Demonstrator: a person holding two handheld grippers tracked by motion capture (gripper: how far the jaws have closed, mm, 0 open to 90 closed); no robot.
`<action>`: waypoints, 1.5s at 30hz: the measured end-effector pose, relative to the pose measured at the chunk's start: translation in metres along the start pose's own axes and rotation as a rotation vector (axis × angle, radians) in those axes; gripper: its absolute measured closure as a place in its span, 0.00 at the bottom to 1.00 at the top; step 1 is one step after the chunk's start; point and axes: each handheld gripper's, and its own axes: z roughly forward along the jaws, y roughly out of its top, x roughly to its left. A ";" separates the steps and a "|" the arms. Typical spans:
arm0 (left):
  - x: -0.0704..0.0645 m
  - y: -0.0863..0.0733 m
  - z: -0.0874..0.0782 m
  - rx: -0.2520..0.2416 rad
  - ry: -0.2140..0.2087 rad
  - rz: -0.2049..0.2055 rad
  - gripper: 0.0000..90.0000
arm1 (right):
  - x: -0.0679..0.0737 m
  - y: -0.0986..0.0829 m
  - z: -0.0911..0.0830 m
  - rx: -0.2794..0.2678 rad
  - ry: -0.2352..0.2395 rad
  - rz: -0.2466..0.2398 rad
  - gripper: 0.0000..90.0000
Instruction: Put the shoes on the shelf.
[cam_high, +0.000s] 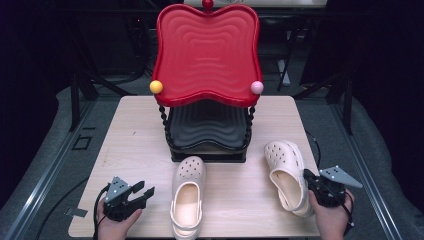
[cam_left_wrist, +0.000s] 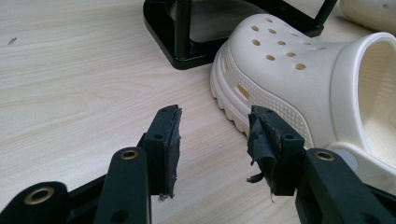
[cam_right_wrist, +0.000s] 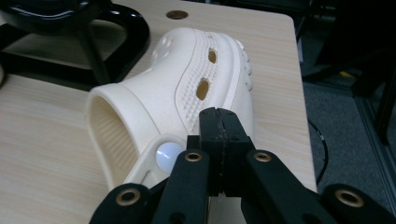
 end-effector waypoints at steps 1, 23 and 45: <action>0.000 0.000 0.000 0.005 0.003 0.001 0.60 | -0.005 0.001 0.001 0.011 -0.002 0.006 1.00; -0.002 -0.001 0.005 0.020 0.000 0.012 0.60 | -0.068 -0.035 0.025 0.106 -0.047 0.235 0.98; -0.002 -0.001 0.005 0.016 -0.002 0.006 0.60 | -0.037 -0.009 0.015 0.045 -0.046 0.056 0.84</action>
